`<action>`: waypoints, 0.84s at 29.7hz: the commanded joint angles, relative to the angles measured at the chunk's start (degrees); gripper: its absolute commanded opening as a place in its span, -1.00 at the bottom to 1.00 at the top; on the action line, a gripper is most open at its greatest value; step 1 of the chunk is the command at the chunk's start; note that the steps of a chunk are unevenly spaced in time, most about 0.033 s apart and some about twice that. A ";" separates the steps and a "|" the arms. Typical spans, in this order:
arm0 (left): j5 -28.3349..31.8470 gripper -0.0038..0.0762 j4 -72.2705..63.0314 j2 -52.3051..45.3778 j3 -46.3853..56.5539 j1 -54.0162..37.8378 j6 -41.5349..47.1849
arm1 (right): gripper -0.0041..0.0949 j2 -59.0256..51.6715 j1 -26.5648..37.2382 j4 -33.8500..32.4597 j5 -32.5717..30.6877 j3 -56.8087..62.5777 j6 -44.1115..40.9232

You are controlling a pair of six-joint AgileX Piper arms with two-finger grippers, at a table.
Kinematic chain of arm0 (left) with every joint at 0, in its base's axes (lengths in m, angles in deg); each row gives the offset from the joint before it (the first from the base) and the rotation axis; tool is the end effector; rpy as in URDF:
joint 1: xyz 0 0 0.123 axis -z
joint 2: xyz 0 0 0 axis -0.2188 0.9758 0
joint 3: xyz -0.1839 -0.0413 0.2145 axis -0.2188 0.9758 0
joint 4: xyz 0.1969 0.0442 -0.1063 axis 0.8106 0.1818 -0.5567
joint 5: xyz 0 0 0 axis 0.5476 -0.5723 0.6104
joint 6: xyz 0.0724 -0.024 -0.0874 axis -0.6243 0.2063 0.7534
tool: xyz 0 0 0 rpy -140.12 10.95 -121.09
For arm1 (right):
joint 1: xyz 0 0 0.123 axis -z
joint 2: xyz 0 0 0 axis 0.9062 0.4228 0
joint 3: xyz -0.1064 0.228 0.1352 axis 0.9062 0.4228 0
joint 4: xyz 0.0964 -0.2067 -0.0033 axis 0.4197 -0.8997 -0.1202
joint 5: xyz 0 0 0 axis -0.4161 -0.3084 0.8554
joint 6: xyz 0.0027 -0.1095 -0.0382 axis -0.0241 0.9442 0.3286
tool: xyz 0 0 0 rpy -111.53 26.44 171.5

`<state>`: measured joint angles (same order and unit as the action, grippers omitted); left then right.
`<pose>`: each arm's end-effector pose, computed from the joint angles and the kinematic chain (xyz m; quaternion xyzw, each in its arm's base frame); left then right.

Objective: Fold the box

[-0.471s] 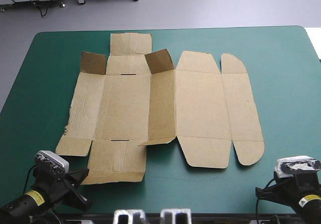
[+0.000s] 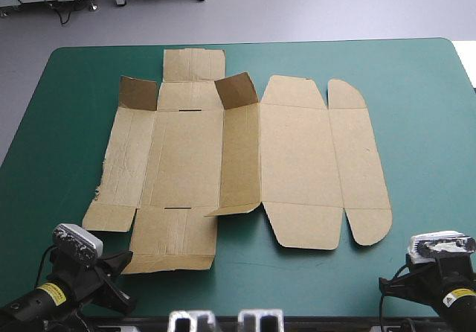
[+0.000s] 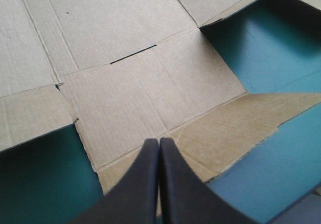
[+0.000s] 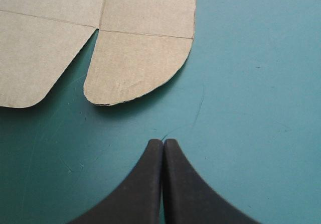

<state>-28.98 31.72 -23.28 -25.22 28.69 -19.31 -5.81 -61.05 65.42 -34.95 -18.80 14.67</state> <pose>0.0323 -0.0363 0.2525 0.2150 0.8784 -0.1399 0.4034 0.0297 0.0084 0.2450 -0.0563 0.9149 -0.0028 0.3998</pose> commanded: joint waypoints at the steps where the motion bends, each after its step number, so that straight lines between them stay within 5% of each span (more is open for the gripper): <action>1: 1.98 -0.92 -1.41 1.24 -3.68 -0.16 0.02 | -0.95 0.75 0.21 0.24 2.68 -1.26 0.04; 9: 1.92 -0.92 3.18 12.85 -20.17 -0.16 0.02 | -0.95 0.75 0.21 0.24 2.68 -1.26 0.04; 18: 9.27 -0.92 9.76 33.60 -32.98 -0.38 1.43 | -0.95 0.75 0.21 0.24 2.68 -1.26 0.04; 25: 10.71 -0.92 27.19 46.51 -44.57 -0.42 16.26 | -0.95 0.75 0.21 0.24 2.68 -1.26 0.04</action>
<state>-21.68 52.72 20.33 -63.46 28.24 -8.40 -5.81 -61.05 65.42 -34.95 -18.80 14.67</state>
